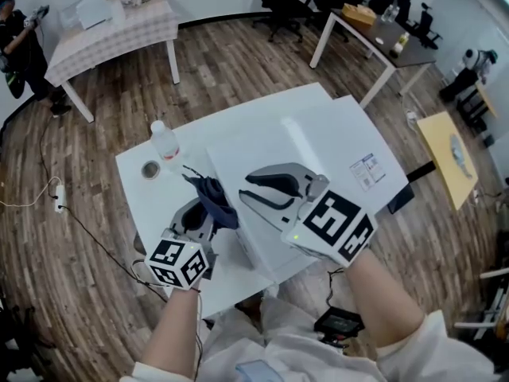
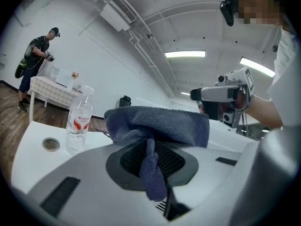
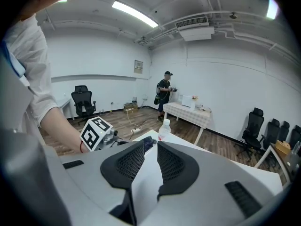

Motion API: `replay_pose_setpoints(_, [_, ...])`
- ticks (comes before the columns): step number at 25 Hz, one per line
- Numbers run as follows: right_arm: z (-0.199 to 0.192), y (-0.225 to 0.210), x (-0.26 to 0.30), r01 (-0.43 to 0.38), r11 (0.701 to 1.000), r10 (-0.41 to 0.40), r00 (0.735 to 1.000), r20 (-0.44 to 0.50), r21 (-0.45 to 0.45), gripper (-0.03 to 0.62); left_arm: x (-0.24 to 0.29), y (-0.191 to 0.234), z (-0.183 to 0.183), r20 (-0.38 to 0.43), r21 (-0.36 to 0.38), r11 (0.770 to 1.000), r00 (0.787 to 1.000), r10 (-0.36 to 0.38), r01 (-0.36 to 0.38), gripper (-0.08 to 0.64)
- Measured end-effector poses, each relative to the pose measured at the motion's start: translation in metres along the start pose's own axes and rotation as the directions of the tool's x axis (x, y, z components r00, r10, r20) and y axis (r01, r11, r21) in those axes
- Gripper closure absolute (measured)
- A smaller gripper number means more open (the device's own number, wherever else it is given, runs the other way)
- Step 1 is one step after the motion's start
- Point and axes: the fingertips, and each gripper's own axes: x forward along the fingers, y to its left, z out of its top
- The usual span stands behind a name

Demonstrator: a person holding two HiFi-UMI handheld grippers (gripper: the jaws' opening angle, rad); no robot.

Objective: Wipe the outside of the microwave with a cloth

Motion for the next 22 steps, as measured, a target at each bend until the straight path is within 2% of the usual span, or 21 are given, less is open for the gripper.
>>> replay_pose_setpoints(8, [-0.004,0.001,-0.006,-0.025,1.0,0.025,1.0,0.002,-0.013,0.489,-0.028,-0.051,0.006,0.033,0.01,0.998,0.997,-0.068,0.068,0.512])
replay_pose_setpoints(12, [-0.004,-0.003,-0.016,-0.025,1.0,0.026,0.999,0.031,-0.009,0.489,-0.038,-0.076,0.027,0.085,-0.007,0.997,0.993,-0.077,0.078,0.512])
replay_pose_setpoints(14, [0.0,-0.007,-0.023,-0.02,1.0,0.021,0.999,0.046,-0.009,0.489,-0.038,-0.089,0.041,0.086,0.014,0.996,0.993,-0.083,0.082,0.512])
replay_pose_setpoints(16, [0.003,-0.012,-0.031,-0.018,1.0,0.019,0.998,0.065,-0.006,0.489,-0.033,-0.102,0.051,0.042,0.069,0.994,0.995,-0.089,0.086,0.512])
replay_pose_setpoints(19, [0.006,-0.015,-0.046,-0.034,0.999,0.035,0.995,0.098,-0.01,0.487,-0.019,-0.114,0.054,-0.088,0.178,0.981,0.994,-0.069,0.084,0.511])
replay_pose_setpoints(22, [0.008,-0.015,-0.066,-0.048,0.998,0.053,0.992,0.116,-0.045,0.443,-0.006,-0.124,0.051,-0.228,0.287,0.951,0.972,-0.051,0.117,0.509])
